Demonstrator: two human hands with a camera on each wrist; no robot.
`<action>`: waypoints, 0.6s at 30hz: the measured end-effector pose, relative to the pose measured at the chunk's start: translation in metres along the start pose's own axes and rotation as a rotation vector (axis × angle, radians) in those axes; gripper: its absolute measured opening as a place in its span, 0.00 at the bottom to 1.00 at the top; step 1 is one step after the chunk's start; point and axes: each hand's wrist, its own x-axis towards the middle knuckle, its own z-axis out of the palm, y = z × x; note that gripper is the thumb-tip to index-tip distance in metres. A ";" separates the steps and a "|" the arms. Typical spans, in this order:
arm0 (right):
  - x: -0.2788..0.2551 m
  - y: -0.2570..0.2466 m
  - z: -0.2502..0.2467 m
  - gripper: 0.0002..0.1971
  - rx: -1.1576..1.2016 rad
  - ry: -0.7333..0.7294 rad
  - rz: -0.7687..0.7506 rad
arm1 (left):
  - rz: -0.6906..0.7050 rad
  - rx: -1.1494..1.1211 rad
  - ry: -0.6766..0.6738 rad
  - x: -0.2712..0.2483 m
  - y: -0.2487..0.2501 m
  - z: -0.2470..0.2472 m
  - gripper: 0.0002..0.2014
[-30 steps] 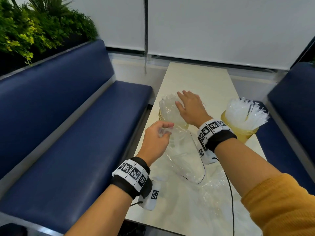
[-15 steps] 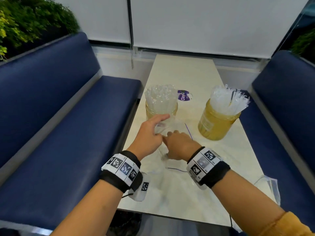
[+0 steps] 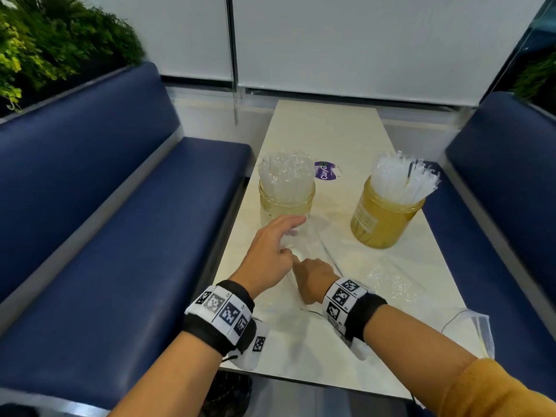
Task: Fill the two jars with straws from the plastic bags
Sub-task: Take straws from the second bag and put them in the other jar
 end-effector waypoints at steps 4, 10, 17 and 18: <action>0.002 0.008 0.008 0.37 0.120 0.033 0.040 | 0.011 0.015 -0.026 -0.001 -0.002 -0.001 0.35; -0.001 0.006 0.013 0.29 0.167 0.069 0.071 | 0.013 0.017 -0.009 -0.001 -0.001 0.000 0.35; -0.016 0.009 -0.004 0.27 0.099 -0.026 0.028 | 0.011 0.105 -0.136 -0.006 -0.003 0.003 0.35; -0.021 0.010 -0.012 0.26 0.076 -0.026 0.017 | 0.015 0.145 -0.170 -0.006 -0.004 0.003 0.35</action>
